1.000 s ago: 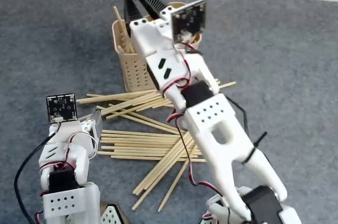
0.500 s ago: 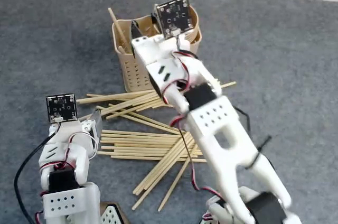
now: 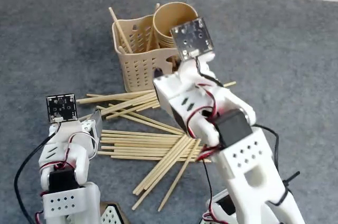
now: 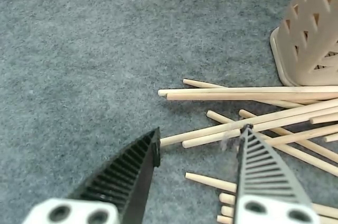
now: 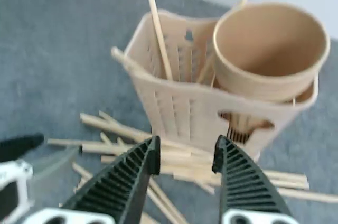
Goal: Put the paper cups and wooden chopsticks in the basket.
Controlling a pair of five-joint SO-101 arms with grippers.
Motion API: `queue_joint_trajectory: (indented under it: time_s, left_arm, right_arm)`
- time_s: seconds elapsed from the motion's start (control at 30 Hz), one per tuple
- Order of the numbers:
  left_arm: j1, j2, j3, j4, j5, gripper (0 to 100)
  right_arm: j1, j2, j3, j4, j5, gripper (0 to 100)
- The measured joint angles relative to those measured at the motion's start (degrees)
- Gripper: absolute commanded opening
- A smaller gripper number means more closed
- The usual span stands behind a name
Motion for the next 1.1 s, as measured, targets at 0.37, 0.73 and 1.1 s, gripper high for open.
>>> queue_joint_trajectory:
  time_s: [0.37,0.73,1.1]
  left_arm:
    - [0.0,0.0,0.0,0.0,0.0,23]
    - [0.0,0.0,0.0,0.0,0.0,23]
    - [0.0,0.0,0.0,0.0,0.0,23]
  right_arm:
    - [9.2,-0.1,3.3,14.0,-10.9,17.3]
    - [16.7,15.2,13.2,9.8,-15.4,17.3]
    - [17.2,33.1,13.3,7.8,-16.4,17.3]
